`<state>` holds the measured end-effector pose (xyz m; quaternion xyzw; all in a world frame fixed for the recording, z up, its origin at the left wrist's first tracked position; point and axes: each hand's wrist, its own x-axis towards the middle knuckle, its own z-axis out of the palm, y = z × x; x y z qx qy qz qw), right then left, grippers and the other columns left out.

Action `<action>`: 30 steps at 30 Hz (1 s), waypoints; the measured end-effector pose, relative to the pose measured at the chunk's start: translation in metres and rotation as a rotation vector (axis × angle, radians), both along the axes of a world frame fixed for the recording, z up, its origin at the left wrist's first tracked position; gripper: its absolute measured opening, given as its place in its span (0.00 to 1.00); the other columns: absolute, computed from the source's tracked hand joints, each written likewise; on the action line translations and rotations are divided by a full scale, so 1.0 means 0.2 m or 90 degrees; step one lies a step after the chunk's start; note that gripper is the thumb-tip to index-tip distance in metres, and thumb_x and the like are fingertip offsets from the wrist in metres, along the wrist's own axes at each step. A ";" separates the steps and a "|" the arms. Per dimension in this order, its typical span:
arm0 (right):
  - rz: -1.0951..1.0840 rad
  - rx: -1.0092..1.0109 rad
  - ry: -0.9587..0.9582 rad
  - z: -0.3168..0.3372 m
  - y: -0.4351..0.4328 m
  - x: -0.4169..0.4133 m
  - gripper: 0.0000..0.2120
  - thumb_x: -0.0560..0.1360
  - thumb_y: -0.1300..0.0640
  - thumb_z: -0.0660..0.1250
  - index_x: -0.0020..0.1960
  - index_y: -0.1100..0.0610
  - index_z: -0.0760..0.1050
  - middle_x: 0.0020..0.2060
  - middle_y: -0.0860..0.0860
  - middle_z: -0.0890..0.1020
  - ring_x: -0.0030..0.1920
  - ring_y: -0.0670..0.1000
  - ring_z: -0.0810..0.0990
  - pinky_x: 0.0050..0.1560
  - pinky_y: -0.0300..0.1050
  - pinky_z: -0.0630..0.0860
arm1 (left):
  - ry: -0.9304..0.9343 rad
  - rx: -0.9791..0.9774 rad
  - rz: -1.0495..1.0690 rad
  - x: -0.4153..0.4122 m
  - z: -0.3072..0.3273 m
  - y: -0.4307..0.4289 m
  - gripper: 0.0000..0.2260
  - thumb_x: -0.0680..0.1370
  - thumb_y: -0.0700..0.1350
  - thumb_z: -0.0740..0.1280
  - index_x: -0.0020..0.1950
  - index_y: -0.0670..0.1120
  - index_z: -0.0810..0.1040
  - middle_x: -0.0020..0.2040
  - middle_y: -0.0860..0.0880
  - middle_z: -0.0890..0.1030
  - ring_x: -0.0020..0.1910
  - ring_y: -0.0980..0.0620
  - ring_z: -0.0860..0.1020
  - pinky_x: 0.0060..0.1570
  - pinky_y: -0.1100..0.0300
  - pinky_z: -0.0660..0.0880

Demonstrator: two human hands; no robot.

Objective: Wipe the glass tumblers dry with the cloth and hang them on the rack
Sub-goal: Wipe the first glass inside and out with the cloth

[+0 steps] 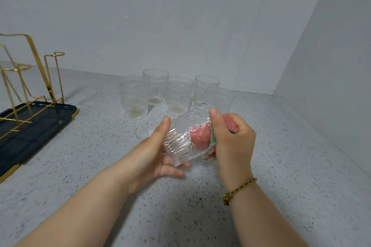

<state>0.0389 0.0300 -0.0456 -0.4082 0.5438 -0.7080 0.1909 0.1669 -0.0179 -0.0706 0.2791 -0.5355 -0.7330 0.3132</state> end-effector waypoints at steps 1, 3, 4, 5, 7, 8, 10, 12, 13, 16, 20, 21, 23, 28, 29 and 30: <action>0.006 0.005 0.011 0.00 0.00 0.00 0.18 0.69 0.54 0.68 0.33 0.69 0.72 0.25 0.61 0.74 0.23 0.52 0.69 0.18 0.42 0.68 | 0.005 -0.001 0.009 0.00 0.00 0.00 0.25 0.64 0.62 0.60 0.54 0.48 0.75 0.39 0.44 0.82 0.32 0.48 0.81 0.38 0.52 0.81; 0.026 0.026 0.027 0.01 -0.01 0.00 0.18 0.69 0.54 0.68 0.34 0.70 0.71 0.25 0.61 0.73 0.22 0.54 0.69 0.18 0.44 0.69 | 0.001 -0.044 0.060 0.00 0.02 0.01 0.22 0.64 0.58 0.62 0.55 0.50 0.73 0.42 0.45 0.81 0.32 0.50 0.80 0.38 0.55 0.81; 0.035 0.038 0.027 0.01 -0.01 -0.01 0.18 0.69 0.54 0.69 0.34 0.69 0.70 0.22 0.57 0.72 0.20 0.52 0.69 0.17 0.42 0.68 | -0.027 -0.113 0.093 0.00 0.01 0.00 0.21 0.64 0.56 0.66 0.56 0.54 0.71 0.46 0.48 0.80 0.35 0.52 0.80 0.40 0.59 0.81; 0.040 0.047 0.025 0.01 -0.01 -0.02 0.18 0.69 0.54 0.69 0.33 0.68 0.70 0.20 0.52 0.70 0.18 0.49 0.68 0.16 0.38 0.68 | -0.078 -0.210 0.129 0.01 0.00 0.01 0.21 0.65 0.52 0.70 0.54 0.58 0.68 0.49 0.52 0.77 0.38 0.55 0.79 0.40 0.65 0.79; 0.042 0.058 0.019 0.01 -0.01 -0.02 0.16 0.70 0.55 0.68 0.32 0.66 0.70 0.19 0.49 0.67 0.16 0.45 0.66 0.16 0.34 0.66 | -0.180 -0.383 0.213 0.01 0.00 0.03 0.26 0.65 0.44 0.75 0.51 0.63 0.63 0.52 0.61 0.71 0.46 0.59 0.77 0.41 0.73 0.74; 0.040 0.059 0.013 0.01 -0.01 -0.01 0.16 0.70 0.55 0.69 0.32 0.65 0.70 0.20 0.50 0.67 0.17 0.46 0.66 0.16 0.34 0.66 | -0.186 -0.420 0.231 0.00 -0.01 0.03 0.29 0.65 0.42 0.75 0.52 0.64 0.62 0.54 0.63 0.69 0.49 0.59 0.76 0.44 0.73 0.73; 0.020 0.050 0.003 0.00 -0.01 0.00 0.17 0.70 0.55 0.69 0.32 0.66 0.70 0.23 0.54 0.68 0.20 0.50 0.68 0.17 0.37 0.68 | -0.158 -0.408 0.238 0.00 -0.01 0.03 0.32 0.65 0.42 0.75 0.56 0.65 0.61 0.56 0.65 0.67 0.52 0.60 0.74 0.48 0.72 0.71; -0.003 0.038 0.002 -0.01 -0.02 0.00 0.18 0.69 0.54 0.69 0.32 0.68 0.70 0.24 0.55 0.69 0.25 0.55 0.69 0.21 0.47 0.71 | -0.146 -0.309 0.207 0.01 -0.02 0.01 0.33 0.66 0.50 0.74 0.64 0.62 0.59 0.59 0.62 0.68 0.54 0.61 0.74 0.51 0.72 0.71; -0.013 0.031 0.005 -0.01 -0.01 0.01 0.17 0.69 0.54 0.69 0.31 0.66 0.70 0.24 0.54 0.69 0.25 0.55 0.69 0.23 0.50 0.72 | -0.123 -0.230 0.166 0.01 -0.01 0.00 0.35 0.65 0.59 0.72 0.68 0.58 0.60 0.61 0.60 0.70 0.56 0.58 0.75 0.55 0.67 0.71; -0.017 0.017 0.032 -0.01 -0.01 0.02 0.15 0.68 0.54 0.70 0.30 0.63 0.71 0.22 0.50 0.69 0.24 0.53 0.68 0.20 0.48 0.69 | -0.071 -0.041 0.014 0.01 0.00 0.00 0.35 0.61 0.67 0.64 0.60 0.47 0.73 0.43 0.48 0.83 0.41 0.49 0.82 0.46 0.52 0.81; 0.048 0.058 0.040 0.00 -0.01 0.00 0.16 0.69 0.55 0.69 0.33 0.66 0.71 0.21 0.50 0.70 0.17 0.49 0.68 0.16 0.37 0.68 | -0.067 -0.153 0.101 0.01 -0.02 -0.02 0.27 0.65 0.55 0.75 0.60 0.55 0.69 0.47 0.51 0.81 0.38 0.53 0.81 0.40 0.59 0.80; 0.059 0.073 0.040 0.00 -0.01 -0.01 0.16 0.69 0.54 0.69 0.33 0.65 0.71 0.20 0.49 0.69 0.16 0.48 0.67 0.16 0.36 0.67 | -0.124 -0.237 0.139 0.02 -0.02 -0.02 0.29 0.64 0.50 0.77 0.57 0.61 0.65 0.51 0.52 0.78 0.43 0.53 0.80 0.43 0.62 0.79; 0.064 0.086 0.024 -0.01 -0.03 -0.01 0.15 0.69 0.53 0.69 0.30 0.60 0.70 0.19 0.47 0.68 0.17 0.49 0.67 0.17 0.36 0.67 | -0.186 -0.362 0.207 0.02 -0.01 -0.01 0.31 0.64 0.42 0.77 0.53 0.65 0.62 0.56 0.52 0.74 0.47 0.54 0.77 0.44 0.67 0.75; 0.040 0.073 -0.020 -0.03 -0.02 0.01 0.14 0.70 0.52 0.68 0.31 0.59 0.71 0.21 0.47 0.70 0.18 0.46 0.70 0.18 0.41 0.71 | -0.129 -0.183 0.155 0.03 0.01 -0.02 0.37 0.58 0.64 0.68 0.65 0.59 0.63 0.65 0.56 0.69 0.59 0.56 0.73 0.59 0.61 0.69; 0.034 0.066 -0.023 -0.03 -0.02 0.01 0.14 0.70 0.53 0.68 0.30 0.59 0.71 0.20 0.47 0.70 0.18 0.46 0.70 0.18 0.41 0.71 | -0.089 -0.101 0.126 0.04 0.01 -0.03 0.37 0.57 0.68 0.65 0.63 0.55 0.68 0.62 0.54 0.76 0.56 0.53 0.77 0.58 0.55 0.74; 0.025 0.057 -0.024 -0.03 -0.02 0.02 0.14 0.70 0.53 0.68 0.30 0.58 0.70 0.20 0.46 0.70 0.19 0.46 0.69 0.18 0.41 0.71 | -0.063 -0.042 0.093 0.04 0.02 -0.03 0.32 0.59 0.68 0.62 0.58 0.53 0.72 0.53 0.50 0.82 0.48 0.50 0.82 0.51 0.53 0.79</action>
